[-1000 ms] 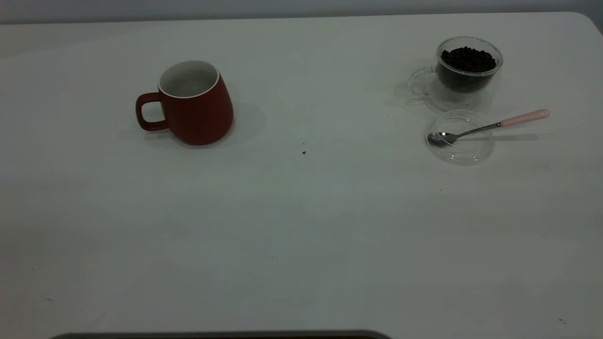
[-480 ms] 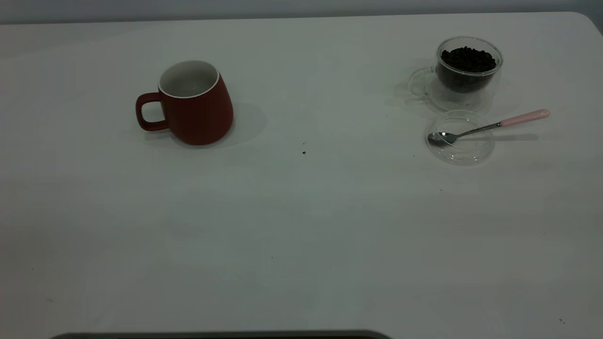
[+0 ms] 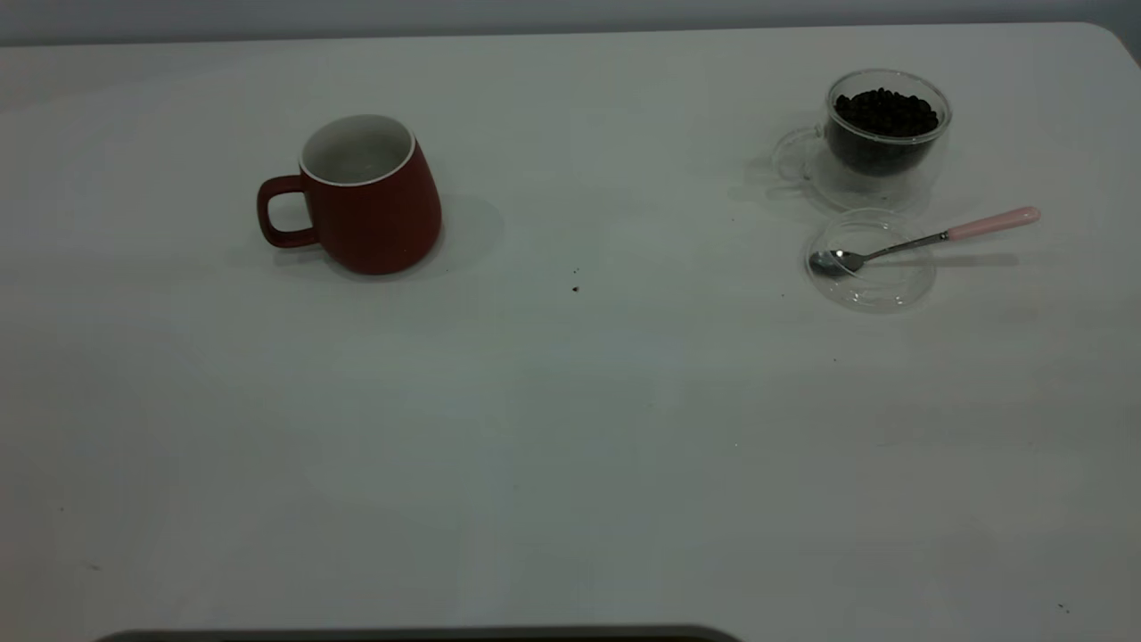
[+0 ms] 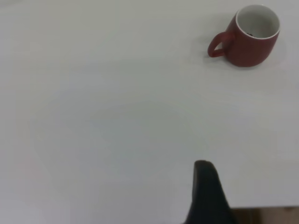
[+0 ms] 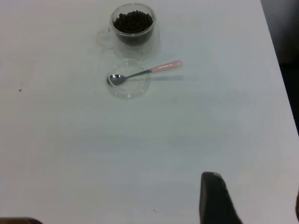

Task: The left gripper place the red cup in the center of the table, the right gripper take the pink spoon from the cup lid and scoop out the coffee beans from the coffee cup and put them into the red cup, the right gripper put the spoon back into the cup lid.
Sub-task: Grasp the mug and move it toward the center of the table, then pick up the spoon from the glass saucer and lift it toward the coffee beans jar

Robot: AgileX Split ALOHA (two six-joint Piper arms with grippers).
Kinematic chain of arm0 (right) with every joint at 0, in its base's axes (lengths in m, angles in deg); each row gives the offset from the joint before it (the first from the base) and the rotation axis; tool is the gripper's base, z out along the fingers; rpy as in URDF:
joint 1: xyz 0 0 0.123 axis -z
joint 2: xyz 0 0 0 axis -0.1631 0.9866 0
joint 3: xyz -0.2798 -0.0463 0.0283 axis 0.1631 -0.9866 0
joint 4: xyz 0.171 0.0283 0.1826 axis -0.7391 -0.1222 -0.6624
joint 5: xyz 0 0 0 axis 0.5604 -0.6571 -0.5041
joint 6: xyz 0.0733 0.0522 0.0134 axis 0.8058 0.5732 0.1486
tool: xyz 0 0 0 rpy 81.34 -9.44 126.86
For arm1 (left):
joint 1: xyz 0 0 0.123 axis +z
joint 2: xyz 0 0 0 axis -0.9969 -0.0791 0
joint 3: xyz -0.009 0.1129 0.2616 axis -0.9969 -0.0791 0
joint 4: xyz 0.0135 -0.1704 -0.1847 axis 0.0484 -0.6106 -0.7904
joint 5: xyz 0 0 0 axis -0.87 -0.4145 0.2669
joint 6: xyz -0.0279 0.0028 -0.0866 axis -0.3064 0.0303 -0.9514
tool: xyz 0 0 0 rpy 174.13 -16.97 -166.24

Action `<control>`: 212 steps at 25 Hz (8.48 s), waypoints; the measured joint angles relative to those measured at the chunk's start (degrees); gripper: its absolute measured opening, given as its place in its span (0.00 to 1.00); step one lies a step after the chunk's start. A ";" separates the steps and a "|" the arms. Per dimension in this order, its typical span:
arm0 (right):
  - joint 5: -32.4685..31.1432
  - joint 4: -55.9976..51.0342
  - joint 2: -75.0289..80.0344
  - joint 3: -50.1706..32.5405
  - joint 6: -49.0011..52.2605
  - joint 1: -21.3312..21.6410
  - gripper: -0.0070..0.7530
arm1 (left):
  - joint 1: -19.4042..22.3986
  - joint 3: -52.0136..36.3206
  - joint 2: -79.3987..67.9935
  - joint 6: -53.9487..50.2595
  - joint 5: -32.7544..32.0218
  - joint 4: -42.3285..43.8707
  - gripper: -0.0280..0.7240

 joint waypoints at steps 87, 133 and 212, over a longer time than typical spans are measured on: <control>0.00 0.00 -0.29 -0.04 0.00 0.00 0.59 | -22.15 43.85 -111.78 55.54 49.72 2.08 0.71; 0.00 0.00 -0.36 -0.04 0.00 0.00 0.59 | -22.04 -1.19 -20.45 1.42 -13.33 -0.02 0.71; 29.70 -36.95 64.32 13.25 -34.51 0.00 0.79 | 2.18 -2.71 21.05 -0.06 -14.75 1.25 0.71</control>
